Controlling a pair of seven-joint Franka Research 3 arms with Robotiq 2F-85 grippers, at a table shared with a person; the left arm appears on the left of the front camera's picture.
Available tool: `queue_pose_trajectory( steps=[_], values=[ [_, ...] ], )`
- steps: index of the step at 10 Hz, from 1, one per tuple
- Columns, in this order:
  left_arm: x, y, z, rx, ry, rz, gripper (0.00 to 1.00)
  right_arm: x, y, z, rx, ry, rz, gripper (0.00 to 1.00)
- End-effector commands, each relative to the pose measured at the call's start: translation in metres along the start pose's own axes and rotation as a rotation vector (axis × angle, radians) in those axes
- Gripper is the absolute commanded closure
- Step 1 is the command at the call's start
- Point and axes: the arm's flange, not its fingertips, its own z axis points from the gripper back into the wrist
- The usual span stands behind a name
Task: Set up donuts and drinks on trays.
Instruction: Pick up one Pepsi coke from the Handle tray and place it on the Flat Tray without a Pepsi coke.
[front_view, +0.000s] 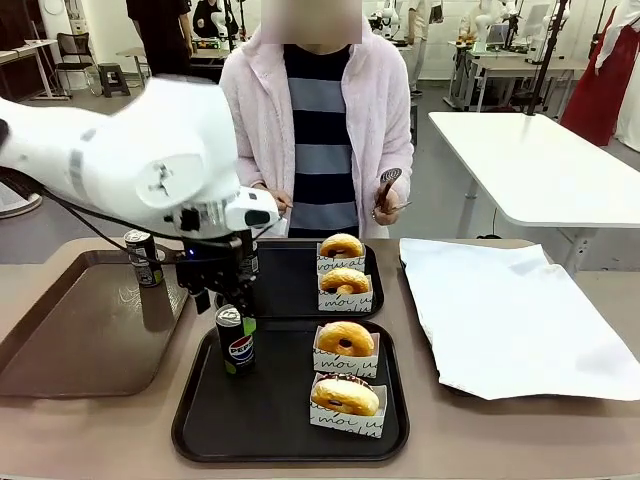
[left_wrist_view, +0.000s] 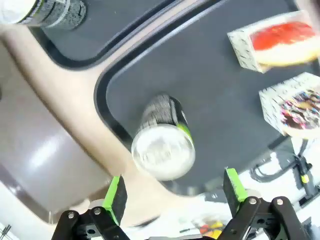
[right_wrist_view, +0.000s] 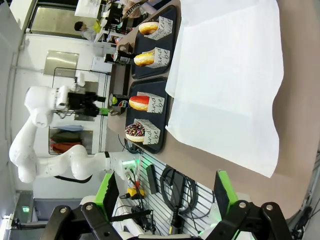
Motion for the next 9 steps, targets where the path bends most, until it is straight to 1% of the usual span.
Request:
queue_pose_trajectory(
  steps=[1,3,4,9],
  values=[
    [-0.020,0.003,0.029,-0.061,0.011,-0.003,0.00,0.001,0.000,0.001,0.015,-0.008,0.011,0.00],
    [-0.023,0.013,0.038,-0.106,0.029,0.009,0.00,0.001,0.000,0.001,0.015,-0.008,0.011,0.00],
    [-0.021,-0.001,0.035,-0.045,0.009,0.010,0.00,0.001,0.000,0.001,0.015,-0.008,0.011,0.00],
    [-0.021,-0.001,0.035,-0.045,0.009,0.010,0.00,0.001,0.000,0.001,0.015,-0.008,0.011,0.00]
  ],
)
